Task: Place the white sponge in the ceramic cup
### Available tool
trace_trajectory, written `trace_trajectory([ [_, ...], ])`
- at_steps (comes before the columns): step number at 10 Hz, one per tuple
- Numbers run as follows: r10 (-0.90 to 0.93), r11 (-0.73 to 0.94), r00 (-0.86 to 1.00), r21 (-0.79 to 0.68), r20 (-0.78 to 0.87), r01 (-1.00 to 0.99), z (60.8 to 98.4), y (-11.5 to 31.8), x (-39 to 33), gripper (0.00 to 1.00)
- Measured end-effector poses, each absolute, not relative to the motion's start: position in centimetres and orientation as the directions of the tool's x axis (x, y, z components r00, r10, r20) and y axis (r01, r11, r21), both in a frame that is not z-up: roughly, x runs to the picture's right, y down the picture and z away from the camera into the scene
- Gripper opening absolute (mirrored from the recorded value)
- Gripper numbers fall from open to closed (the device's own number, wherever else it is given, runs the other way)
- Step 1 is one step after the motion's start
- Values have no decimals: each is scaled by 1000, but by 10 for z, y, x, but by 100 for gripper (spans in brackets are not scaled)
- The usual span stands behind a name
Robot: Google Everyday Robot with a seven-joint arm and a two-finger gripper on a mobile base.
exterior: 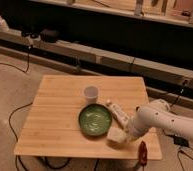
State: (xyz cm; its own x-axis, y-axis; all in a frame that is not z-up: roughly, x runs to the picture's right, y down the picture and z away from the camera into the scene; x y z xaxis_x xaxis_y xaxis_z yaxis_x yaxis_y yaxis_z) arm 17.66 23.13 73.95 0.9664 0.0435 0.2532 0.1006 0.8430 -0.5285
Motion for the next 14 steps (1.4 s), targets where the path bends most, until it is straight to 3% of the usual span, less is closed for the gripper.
trace_trajectory([
  [3,43,891,944,-441,327,112,700,192,160,0],
  [6,169,894,917,-448,362,13,698,153,171,0],
  [8,197,887,915,-462,351,-13,727,122,183,0],
  [9,201,876,926,-482,320,-23,761,100,190,0],
  [11,174,866,940,-500,293,-5,795,88,186,0],
  [14,112,857,918,-504,380,104,811,78,124,0],
])
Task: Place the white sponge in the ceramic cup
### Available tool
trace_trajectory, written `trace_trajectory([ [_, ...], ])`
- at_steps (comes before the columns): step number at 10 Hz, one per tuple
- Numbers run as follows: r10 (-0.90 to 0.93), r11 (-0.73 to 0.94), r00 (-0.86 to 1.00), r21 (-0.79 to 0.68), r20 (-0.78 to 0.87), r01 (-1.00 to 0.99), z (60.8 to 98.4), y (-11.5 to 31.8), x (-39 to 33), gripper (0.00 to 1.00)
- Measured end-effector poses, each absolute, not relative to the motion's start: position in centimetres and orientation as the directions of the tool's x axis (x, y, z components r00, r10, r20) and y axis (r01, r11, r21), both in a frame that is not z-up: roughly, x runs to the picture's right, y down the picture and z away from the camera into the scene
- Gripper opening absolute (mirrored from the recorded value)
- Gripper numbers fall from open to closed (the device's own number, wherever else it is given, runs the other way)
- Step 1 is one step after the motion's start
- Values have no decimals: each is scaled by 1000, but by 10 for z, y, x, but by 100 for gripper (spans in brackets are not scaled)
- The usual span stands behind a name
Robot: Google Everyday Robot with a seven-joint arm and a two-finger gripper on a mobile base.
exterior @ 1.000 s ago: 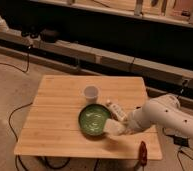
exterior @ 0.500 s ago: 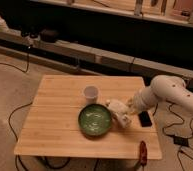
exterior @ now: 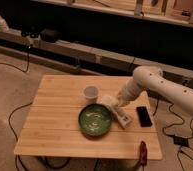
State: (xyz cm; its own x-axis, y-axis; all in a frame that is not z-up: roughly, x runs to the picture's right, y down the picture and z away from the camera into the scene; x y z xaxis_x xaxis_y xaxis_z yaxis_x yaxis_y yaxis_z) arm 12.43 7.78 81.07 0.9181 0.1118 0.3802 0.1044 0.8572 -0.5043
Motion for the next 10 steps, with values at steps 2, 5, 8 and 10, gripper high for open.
trace_trajectory([
  [2,85,861,873,-476,480,178,799,67,89,0],
  [5,35,874,828,-419,560,247,777,44,85,0],
  [8,3,872,850,-418,527,256,777,24,109,0],
  [10,-29,859,870,-433,492,273,777,16,123,0],
])
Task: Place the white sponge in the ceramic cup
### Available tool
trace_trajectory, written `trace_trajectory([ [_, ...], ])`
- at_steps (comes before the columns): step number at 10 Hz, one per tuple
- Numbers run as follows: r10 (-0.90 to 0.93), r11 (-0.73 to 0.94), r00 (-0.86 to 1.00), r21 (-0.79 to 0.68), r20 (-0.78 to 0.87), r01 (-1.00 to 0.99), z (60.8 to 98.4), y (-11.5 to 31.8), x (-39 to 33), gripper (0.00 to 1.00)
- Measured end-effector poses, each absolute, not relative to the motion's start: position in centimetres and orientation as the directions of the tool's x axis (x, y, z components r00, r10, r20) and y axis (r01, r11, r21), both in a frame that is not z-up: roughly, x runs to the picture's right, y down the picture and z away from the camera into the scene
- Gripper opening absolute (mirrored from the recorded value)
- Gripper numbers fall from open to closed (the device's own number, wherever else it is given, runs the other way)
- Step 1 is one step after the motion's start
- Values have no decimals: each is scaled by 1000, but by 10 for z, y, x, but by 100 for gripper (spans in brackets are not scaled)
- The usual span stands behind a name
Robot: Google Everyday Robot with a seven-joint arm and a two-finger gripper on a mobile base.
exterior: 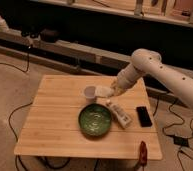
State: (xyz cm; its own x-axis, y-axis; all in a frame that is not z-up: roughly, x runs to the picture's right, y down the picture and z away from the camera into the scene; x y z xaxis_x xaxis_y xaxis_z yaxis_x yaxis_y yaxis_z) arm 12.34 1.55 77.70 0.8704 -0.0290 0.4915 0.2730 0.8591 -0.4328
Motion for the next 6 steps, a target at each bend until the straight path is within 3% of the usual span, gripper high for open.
trace_trajectory([
  [6,-60,839,892,-462,448,288,796,19,120,0],
])
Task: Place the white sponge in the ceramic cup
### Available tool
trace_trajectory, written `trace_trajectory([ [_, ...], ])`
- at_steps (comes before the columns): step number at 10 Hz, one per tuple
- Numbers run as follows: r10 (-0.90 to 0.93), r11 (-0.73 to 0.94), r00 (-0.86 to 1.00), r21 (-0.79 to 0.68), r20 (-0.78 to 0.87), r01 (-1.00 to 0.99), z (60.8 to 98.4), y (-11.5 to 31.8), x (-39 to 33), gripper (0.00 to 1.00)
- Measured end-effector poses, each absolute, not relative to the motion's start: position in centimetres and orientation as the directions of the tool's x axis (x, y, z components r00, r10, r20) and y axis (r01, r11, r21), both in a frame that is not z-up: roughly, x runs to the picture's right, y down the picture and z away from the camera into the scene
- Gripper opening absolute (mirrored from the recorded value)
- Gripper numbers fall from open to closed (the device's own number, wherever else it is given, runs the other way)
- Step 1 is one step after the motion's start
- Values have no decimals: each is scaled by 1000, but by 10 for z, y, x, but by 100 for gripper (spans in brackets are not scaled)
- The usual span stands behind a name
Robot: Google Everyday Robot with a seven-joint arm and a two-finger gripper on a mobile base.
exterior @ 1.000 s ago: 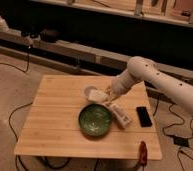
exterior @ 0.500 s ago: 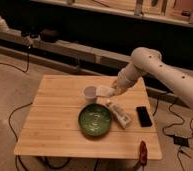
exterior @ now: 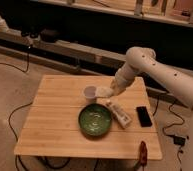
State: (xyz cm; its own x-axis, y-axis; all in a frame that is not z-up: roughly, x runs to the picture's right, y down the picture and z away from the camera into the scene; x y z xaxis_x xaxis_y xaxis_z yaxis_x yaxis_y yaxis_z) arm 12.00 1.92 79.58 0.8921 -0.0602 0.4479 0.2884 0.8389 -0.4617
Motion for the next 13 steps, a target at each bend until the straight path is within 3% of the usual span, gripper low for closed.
trace_trajectory([
  [7,-138,839,884,-422,446,344,836,25,71,0],
  [13,-163,872,887,-358,433,335,825,7,56,0],
])
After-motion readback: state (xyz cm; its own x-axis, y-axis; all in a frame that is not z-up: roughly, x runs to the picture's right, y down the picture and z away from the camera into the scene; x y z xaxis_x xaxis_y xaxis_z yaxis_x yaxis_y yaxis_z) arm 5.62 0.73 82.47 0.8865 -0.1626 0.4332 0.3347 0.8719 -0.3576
